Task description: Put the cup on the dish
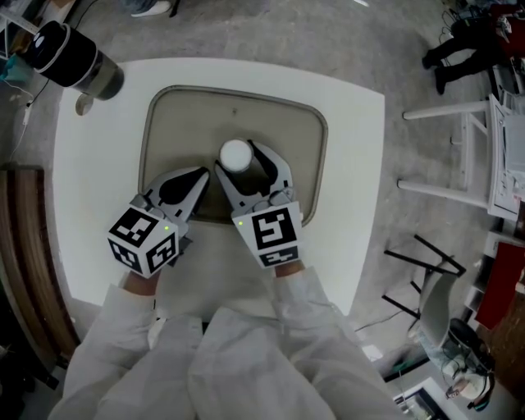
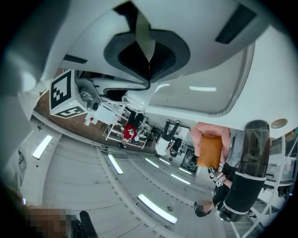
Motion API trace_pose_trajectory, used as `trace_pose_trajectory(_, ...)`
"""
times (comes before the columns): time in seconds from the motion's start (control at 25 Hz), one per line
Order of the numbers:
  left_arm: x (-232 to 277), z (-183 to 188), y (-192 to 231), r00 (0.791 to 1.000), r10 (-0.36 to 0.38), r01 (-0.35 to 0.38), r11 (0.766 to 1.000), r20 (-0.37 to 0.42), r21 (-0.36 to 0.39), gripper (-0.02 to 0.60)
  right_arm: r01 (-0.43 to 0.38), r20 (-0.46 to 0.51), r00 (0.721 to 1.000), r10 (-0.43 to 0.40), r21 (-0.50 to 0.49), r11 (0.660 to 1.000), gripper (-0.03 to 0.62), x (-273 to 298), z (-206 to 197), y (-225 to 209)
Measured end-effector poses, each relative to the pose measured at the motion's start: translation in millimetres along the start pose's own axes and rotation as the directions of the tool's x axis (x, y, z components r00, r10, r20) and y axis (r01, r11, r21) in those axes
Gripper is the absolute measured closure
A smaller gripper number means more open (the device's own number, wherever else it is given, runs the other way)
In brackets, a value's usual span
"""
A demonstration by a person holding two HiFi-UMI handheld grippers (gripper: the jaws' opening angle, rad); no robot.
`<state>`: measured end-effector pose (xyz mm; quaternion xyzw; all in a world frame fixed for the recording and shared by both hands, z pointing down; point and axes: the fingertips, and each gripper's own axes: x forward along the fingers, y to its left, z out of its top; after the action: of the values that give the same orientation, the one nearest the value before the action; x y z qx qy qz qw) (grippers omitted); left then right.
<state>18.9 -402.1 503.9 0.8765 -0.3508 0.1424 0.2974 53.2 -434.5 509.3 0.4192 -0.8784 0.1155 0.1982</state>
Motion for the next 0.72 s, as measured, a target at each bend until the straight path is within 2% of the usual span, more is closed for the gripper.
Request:
trace_pose_trajectory(0.2,-0.6,-0.6,-1.2,1.0,0.006,-0.006,1.0,-0.003,-0.003,0.573,-0.005,-0.004,1.0,0.005,0.013,1.0,0.338,-0.9,-1.4,-0.9)
trace_pose_trajectory(0.48,-2.1,-3.1,-2.5,1.0,0.004,-0.004,1.0,-0.005,-0.014,0.574,0.034,-0.005,0.999,-0.034,0.027,0.999,0.339,0.2,-0.4,-4.0)
trace_pose_trajectory(0.72,-1.6,-5.2,-5.7,1.0,-0.005,0.005,1.0,-0.01,-0.014,0.574,0.02,-0.005,1.0,-0.02,0.034,0.999,0.339,0.7,0.6,-3.1)
